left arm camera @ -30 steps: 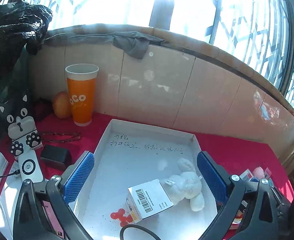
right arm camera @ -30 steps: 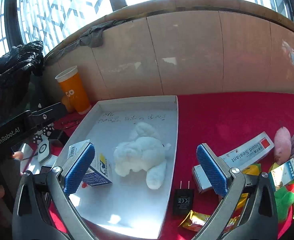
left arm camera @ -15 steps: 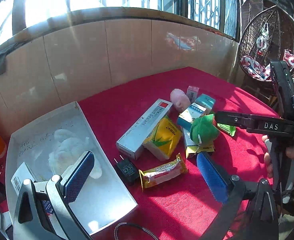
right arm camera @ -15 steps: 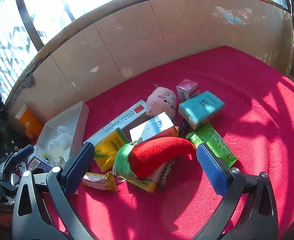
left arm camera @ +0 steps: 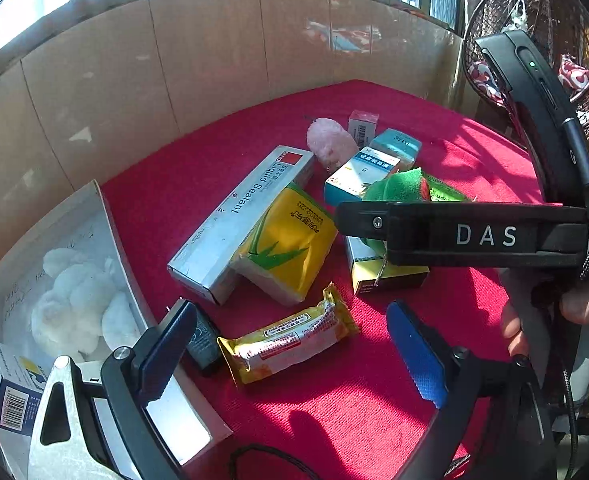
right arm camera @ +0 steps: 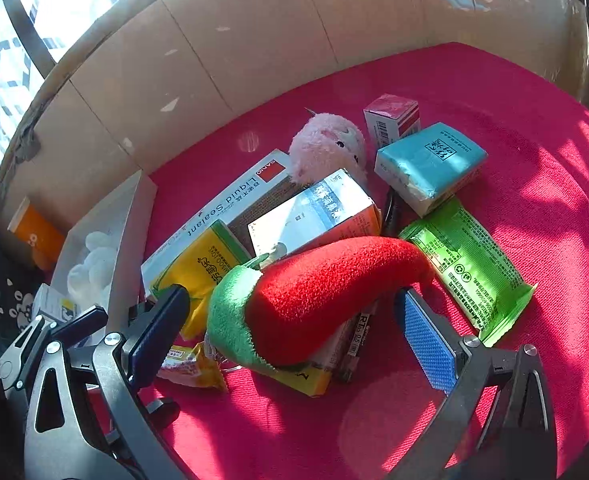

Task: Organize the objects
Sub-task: 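Grasp the red-green plush pepper with right tool while left tool grasps the yellow snack bar, then carry the snack bar with left tool while right tool carries the pepper to the tray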

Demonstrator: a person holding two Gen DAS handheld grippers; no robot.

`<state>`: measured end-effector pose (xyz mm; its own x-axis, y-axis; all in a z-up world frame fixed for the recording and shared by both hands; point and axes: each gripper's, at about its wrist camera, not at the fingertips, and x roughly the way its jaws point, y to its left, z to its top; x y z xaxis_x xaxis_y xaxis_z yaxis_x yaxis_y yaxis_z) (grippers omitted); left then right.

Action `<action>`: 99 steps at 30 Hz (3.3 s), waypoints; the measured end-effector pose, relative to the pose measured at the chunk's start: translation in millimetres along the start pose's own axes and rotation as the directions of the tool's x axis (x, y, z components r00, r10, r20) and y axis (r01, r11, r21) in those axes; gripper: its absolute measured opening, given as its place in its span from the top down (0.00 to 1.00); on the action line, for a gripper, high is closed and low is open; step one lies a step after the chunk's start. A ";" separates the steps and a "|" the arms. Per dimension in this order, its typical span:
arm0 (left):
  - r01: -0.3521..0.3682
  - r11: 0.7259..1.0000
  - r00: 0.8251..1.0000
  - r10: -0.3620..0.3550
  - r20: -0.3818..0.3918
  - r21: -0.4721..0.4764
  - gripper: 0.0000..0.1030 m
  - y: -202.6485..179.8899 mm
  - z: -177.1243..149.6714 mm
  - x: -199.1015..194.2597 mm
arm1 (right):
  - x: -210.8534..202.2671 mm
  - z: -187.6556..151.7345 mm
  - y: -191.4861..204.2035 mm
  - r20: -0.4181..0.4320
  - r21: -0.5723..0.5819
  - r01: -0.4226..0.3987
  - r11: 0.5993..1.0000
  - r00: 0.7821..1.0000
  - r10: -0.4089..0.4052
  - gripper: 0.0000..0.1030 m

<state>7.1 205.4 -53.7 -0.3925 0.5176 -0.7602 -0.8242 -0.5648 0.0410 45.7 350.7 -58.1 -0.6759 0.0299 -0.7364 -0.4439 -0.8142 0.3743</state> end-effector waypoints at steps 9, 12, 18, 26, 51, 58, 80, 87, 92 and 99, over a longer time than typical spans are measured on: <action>0.049 0.999 0.997 -0.050 -0.059 -0.005 0.28 4.0 -4.9 17.8 | 1.5 -5.7 -23.4 -0.035 0.015 -0.025 1.000 0.999 0.025 0.44; 0.079 0.997 0.994 -0.079 -0.081 -0.004 0.33 1.6 -4.5 20.9 | -3.6 -6.5 -40.6 -0.037 0.045 -0.041 0.998 0.998 0.043 0.58; 0.165 0.986 0.977 -0.168 -0.129 -0.031 0.49 -6.9 -10.6 19.9 | -15.4 -9.2 -56.0 -0.022 0.050 -0.048 0.998 0.999 0.049 0.59; 0.194 0.981 0.972 -0.196 -0.133 -0.023 0.48 -22.1 -17.4 5.4 | -29.7 -18.0 -72.3 -0.048 -0.003 -0.032 0.999 0.998 0.032 0.57; 0.125 0.991 0.980 -0.130 -0.153 -0.043 0.82 -11.7 -37.9 2.6 | -11.3 -4.9 -48.0 -0.016 -0.060 0.009 0.998 1.000 -0.010 0.57; 0.082 0.995 0.995 -0.085 -0.053 -0.055 0.82 -22.4 -30.1 -19.4 | -45.1 -6.6 -55.3 0.049 -0.033 -0.043 0.999 0.998 0.045 0.60; -0.116 0.948 0.966 0.177 0.188 -0.296 0.82 31.9 -23.4 -89.5 | -104.8 -6.2 15.4 0.170 -0.225 -0.132 0.965 0.970 0.172 0.60; -0.144 0.922 0.953 0.227 0.201 -0.359 0.82 55.7 -29.9 -101.8 | -105.9 -6.7 37.6 0.158 -0.278 -0.149 0.949 0.967 0.198 0.60; -0.153 0.908 0.948 0.246 0.203 -0.389 0.82 65.6 -35.3 -107.2 | -106.2 -7.1 56.8 0.149 -0.325 -0.161 0.932 0.964 0.218 0.60; -0.166 0.889 0.939 0.275 0.208 -0.427 0.82 80.1 -42.3 -114.9 | -103.9 -9.2 81.9 0.125 -0.381 -0.178 0.907 0.962 0.242 0.60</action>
<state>3.5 73.5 9.6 -0.6801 0.4644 -0.5673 -0.4935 -0.8622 -0.1143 85.0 275.6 43.8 -0.8310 -0.0957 -0.5479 -0.0577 -0.9649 0.2560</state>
